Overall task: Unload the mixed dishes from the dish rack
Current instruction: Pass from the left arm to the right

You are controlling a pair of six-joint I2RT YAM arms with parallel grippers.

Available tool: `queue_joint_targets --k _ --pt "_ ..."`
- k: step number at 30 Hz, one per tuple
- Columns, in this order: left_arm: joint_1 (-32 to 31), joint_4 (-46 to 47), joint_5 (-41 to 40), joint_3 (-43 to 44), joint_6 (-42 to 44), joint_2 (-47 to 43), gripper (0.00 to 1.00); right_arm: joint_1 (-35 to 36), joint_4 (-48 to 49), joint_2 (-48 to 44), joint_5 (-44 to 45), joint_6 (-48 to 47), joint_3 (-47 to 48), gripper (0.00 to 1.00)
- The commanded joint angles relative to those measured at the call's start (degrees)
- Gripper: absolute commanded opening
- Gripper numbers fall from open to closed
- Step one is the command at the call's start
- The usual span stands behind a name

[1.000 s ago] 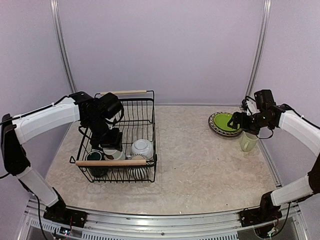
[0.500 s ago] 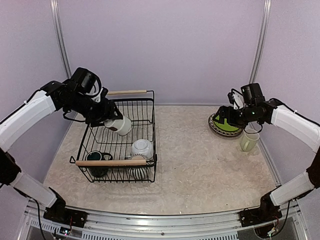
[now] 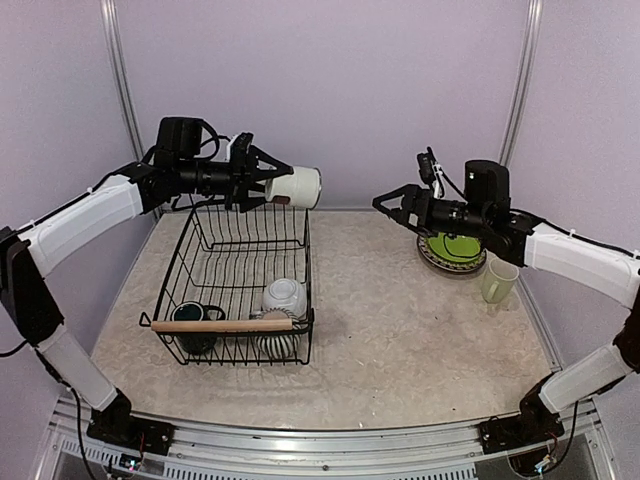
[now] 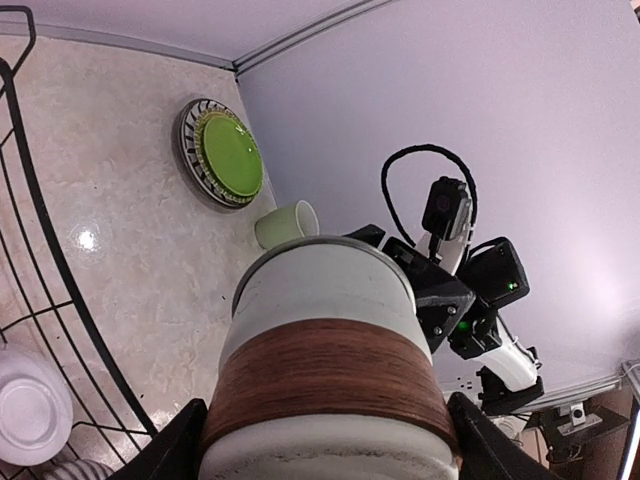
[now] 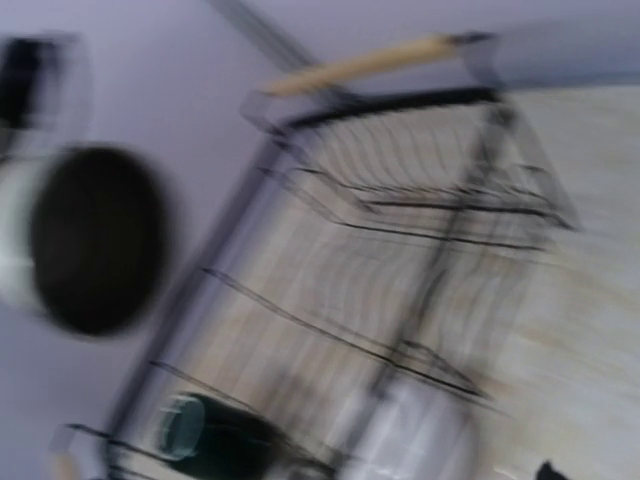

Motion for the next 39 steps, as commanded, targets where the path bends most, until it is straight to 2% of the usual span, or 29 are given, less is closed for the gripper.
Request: queue_joint_targets --k 1,4,11,20,27,32,37,39 --pt "0.0 11.5 8.0 0.4 -8.5 3.3 0.03 2.6 21.0 2.5 -7.9 9.9 -2.1 0.89" --pt "-0.6 12.0 8.7 0.9 -9.3 4.9 0.02 3.3 22.0 5.0 -8.3 11.0 -0.4 0.87" --pt "-3.0 13.8 10.0 1.5 -10.3 7.3 0.0 6.2 34.3 13.0 -12.6 18.7 2.7 0.75" --pt "-5.3 13.7 11.4 2.5 -9.9 9.8 0.0 8.2 37.7 15.0 -10.9 20.3 3.5 0.69" --pt "-5.4 14.2 12.1 2.7 -9.9 10.2 0.0 8.2 42.7 14.7 -10.6 23.2 1.6 0.5" --pt "-4.8 14.0 12.3 2.6 -9.7 10.2 0.04 8.2 43.2 14.9 -10.3 23.3 1.8 0.26" --pt "-4.1 12.9 12.2 2.7 -8.5 10.0 0.13 8.1 42.3 14.6 -10.1 22.7 1.9 0.04" --pt "-3.7 11.9 12.0 2.9 -7.4 9.8 0.25 7.9 40.2 13.9 -9.3 21.1 1.8 0.0"
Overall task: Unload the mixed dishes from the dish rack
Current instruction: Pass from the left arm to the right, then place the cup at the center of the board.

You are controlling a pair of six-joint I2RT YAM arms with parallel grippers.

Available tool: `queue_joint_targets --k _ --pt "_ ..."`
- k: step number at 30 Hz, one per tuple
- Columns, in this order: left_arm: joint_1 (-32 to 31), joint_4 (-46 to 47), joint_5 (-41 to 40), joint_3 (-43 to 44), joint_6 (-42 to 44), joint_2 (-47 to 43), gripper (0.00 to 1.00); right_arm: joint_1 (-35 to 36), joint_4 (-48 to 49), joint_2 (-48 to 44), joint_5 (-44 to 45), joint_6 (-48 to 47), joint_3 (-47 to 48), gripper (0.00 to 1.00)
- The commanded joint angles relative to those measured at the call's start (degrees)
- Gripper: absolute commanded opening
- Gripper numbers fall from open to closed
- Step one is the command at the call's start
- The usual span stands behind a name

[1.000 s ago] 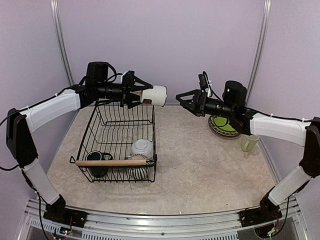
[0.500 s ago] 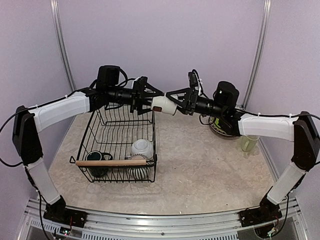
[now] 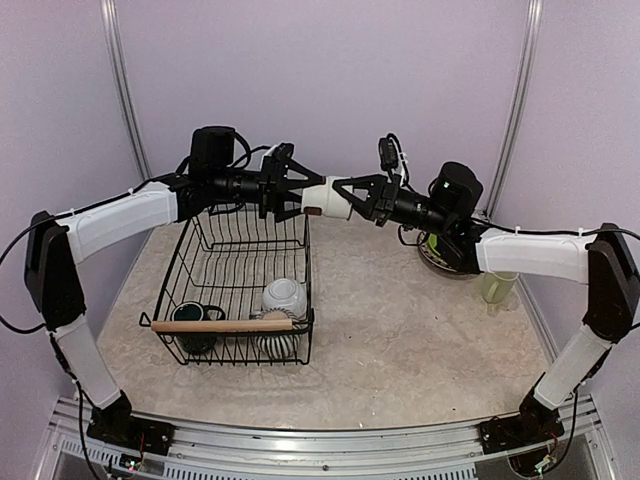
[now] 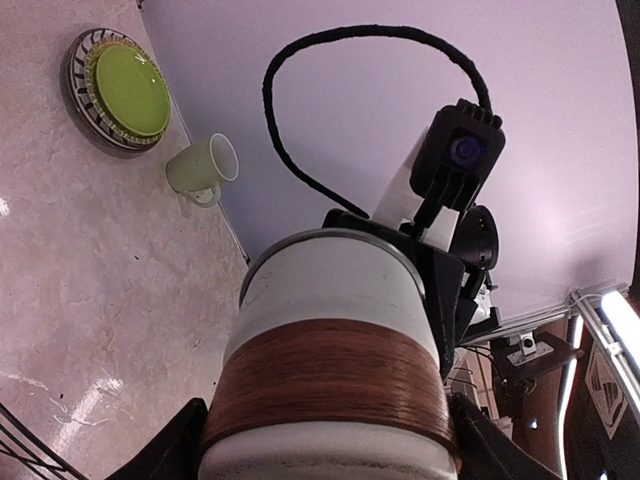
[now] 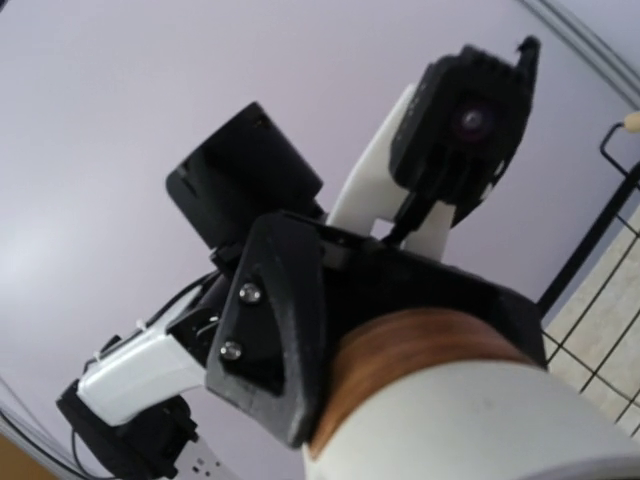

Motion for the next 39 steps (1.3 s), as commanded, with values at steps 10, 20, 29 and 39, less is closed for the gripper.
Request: queue_joint_targets --k 10,20,29,39 --pt "2.6 -15.6 -7.1 4.8 12.7 -2.8 0.84 -3.0 -9.6 -4.9 3.1 -9.0 -3.1 0.0" --pt "2.8 -26.4 -15.6 8.5 22.3 -4.0 0.99 -6.6 -31.3 -12.6 10.3 -19.2 -6.3 0.0" --pt "2.8 -30.4 -20.5 11.2 26.6 -3.9 0.99 -9.1 -67.0 -18.5 32.8 -27.8 -4.1 0.0" --pt "2.8 -30.9 -21.2 11.5 27.2 -3.4 0.99 -13.3 -82.1 -21.3 41.6 -19.0 -9.5 0.0"
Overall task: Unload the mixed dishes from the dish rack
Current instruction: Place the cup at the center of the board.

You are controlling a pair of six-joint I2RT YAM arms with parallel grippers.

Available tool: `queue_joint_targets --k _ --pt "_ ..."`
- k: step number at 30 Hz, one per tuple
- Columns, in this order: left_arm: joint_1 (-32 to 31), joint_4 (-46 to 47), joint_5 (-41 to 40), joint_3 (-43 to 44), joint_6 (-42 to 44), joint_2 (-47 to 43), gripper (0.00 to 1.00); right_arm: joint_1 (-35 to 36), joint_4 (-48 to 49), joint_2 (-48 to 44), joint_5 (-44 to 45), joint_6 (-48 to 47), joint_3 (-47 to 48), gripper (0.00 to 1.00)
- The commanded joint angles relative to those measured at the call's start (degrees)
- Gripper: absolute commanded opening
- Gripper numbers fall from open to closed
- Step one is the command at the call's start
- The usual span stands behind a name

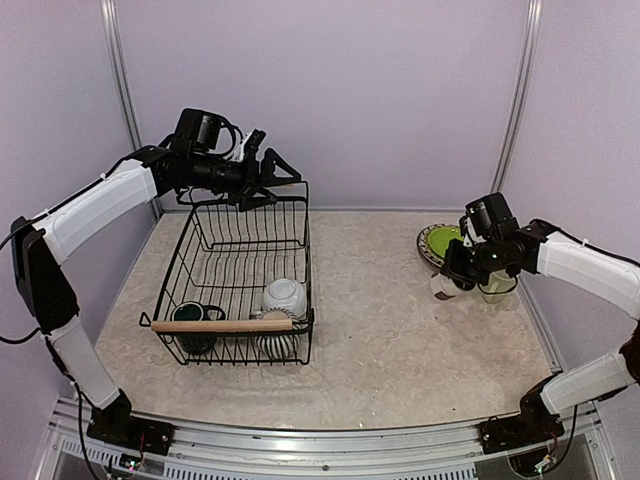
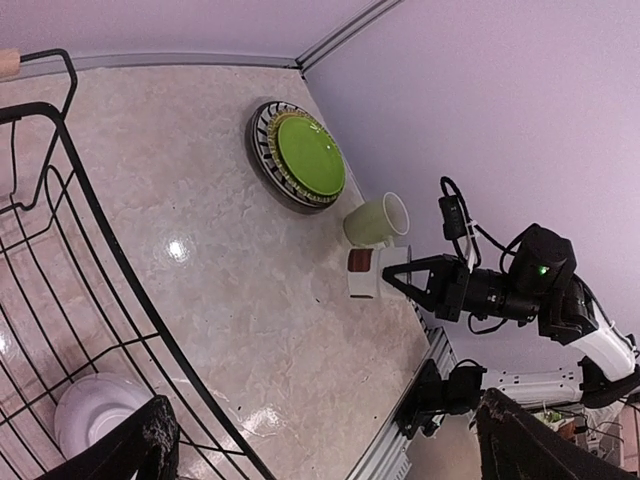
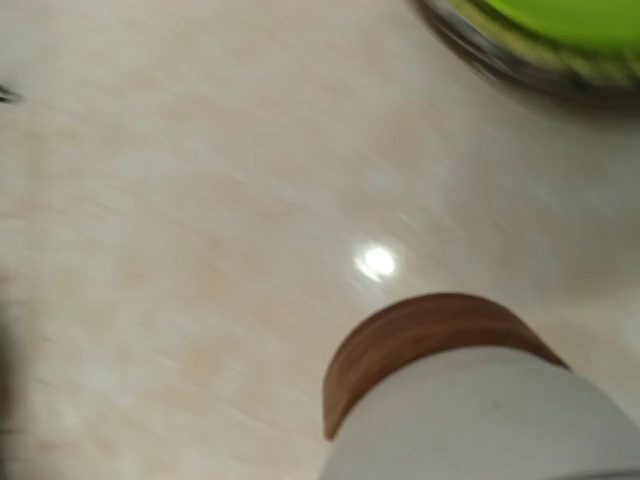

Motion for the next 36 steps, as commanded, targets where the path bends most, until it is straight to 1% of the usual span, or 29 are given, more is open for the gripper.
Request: queue_joint_targets --k 1,7,12,17,20,25,28,29,33,36 --pt "-0.1 -1.4 -1.0 1.3 1.5 -0.8 0.99 -1.0 -8.5 -3.1 5.1 6.2 -3.2 0.0" --pt "-0.2 -1.3 -1.1 0.2 1.4 -1.5 0.99 -3.0 -15.2 -4.7 10.0 18.0 -5.3 0.0" --pt "-0.2 -1.3 -1.2 -0.2 1.4 -1.8 0.99 -9.0 -18.9 -4.0 9.7 21.1 -7.1 0.0" --pt "-0.2 -1.8 -1.7 -0.5 1.8 -2.7 0.99 -15.5 -20.4 -2.7 9.0 19.9 -8.2 0.0" --pt "-0.2 -2.3 -2.5 -0.6 2.3 -3.1 0.99 -17.6 -21.3 -2.9 11.4 19.8 -7.9 0.0" --pt "-0.2 -2.9 -3.2 -0.9 2.7 -3.5 0.99 -22.6 -18.6 -2.6 10.4 17.8 -8.8 0.0" --pt "-0.2 -3.6 -3.8 -1.0 3.1 -3.8 0.99 -24.7 -18.1 -1.2 10.9 16.7 -8.2 0.0" --pt "-0.2 -4.0 -4.1 -1.0 3.4 -4.0 0.99 -26.3 -17.8 -0.7 11.0 16.1 -7.9 0.0" --pt "-0.2 -6.1 -6.5 -1.8 4.8 -4.8 0.99 -28.2 -15.6 1.4 9.3 13.9 -7.4 0.0" --pt "-0.2 -7.8 -8.4 -2.9 5.8 -5.6 0.99 -28.5 -15.1 3.0 9.9 13.3 -6.7 0.0"
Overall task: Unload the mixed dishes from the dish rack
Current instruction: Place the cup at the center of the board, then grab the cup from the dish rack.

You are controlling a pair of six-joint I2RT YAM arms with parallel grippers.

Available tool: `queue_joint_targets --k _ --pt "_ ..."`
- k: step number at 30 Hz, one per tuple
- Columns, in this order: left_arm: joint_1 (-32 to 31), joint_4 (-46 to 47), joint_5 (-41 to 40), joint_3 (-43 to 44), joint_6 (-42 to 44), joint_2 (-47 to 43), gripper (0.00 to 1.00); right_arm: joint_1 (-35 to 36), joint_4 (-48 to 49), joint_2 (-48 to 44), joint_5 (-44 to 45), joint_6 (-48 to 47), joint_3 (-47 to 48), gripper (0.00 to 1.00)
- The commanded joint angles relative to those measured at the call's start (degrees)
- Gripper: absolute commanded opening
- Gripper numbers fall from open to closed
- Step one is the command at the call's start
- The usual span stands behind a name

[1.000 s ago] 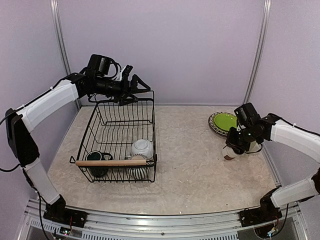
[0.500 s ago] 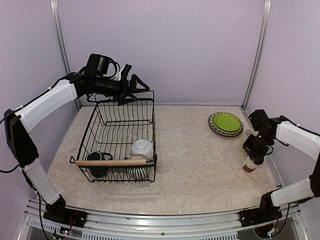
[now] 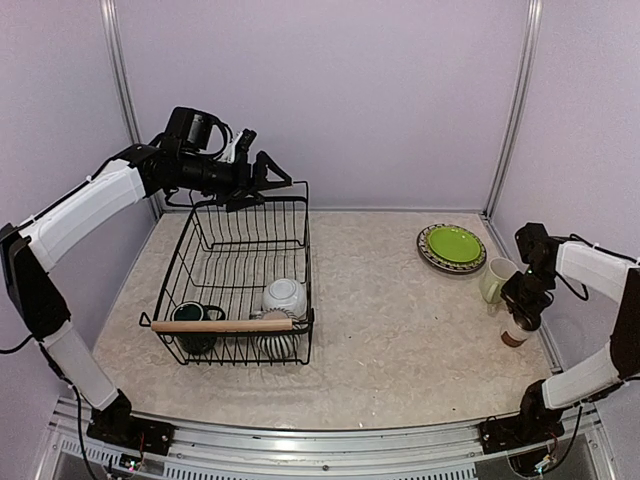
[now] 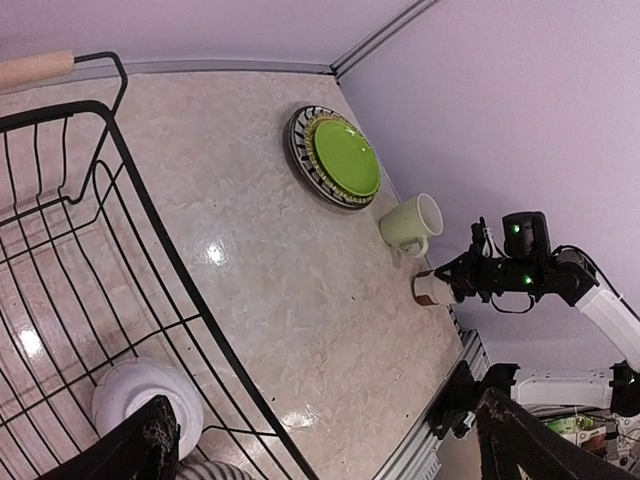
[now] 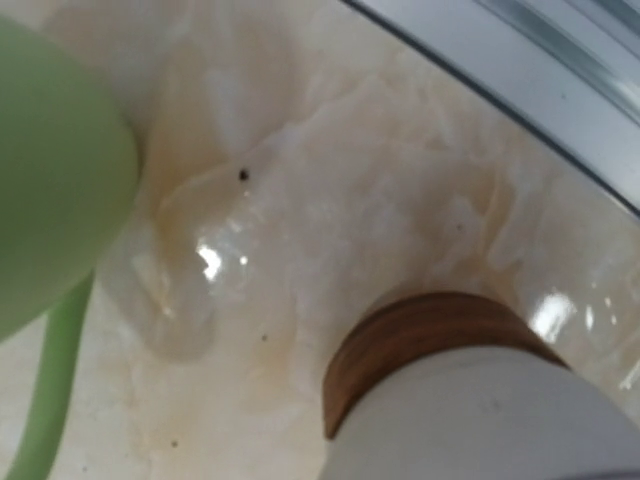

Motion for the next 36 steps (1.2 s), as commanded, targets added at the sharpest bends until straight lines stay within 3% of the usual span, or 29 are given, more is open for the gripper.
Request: queue_joint_targets --k 1,6,11,14,18,24,28,32,36 --pt "-0.2 -4.5 -4.1 -2.2 2.8 -2.5 0.99 -1.0 2.0 2.2 0.1 -2.4 1.4 0.0" --pt "-0.3 -6.2 -6.3 -4.2 3.3 -3.5 0.99 -1.6 3.2 3.8 -2.3 -3.1 1.6 0.0" --pt "-0.3 -7.6 -8.2 -6.0 3.8 -4.2 0.99 -1.6 2.9 3.0 -2.9 -3.0 1.4 0.1" --pt "-0.3 -8.3 -9.0 -6.7 4.0 -4.3 0.99 -1.6 2.4 1.7 -3.6 -3.4 1.4 0.31" --pt "-0.4 -8.7 -9.6 -7.7 4.1 -4.5 0.99 -1.6 0.1 -1.2 -2.4 -3.7 1.9 0.48" --pt "-0.3 -8.6 -10.2 -9.2 3.9 -4.6 0.99 -1.6 -4.1 -5.5 -0.5 -6.1 3.7 0.53" --pt "-0.3 -8.5 -10.4 -10.2 3.7 -4.7 0.99 -1.6 -5.3 -9.6 1.0 -10.4 5.1 0.65" --pt "-0.3 -8.9 -10.4 -10.6 3.7 -4.2 0.99 -1.6 -0.6 -14.7 -4.6 -19.2 5.2 0.84" --pt "-0.1 -10.0 -11.4 -10.8 3.2 -3.8 0.99 -1.6 5.9 -17.8 -20.8 -29.0 5.7 0.89"
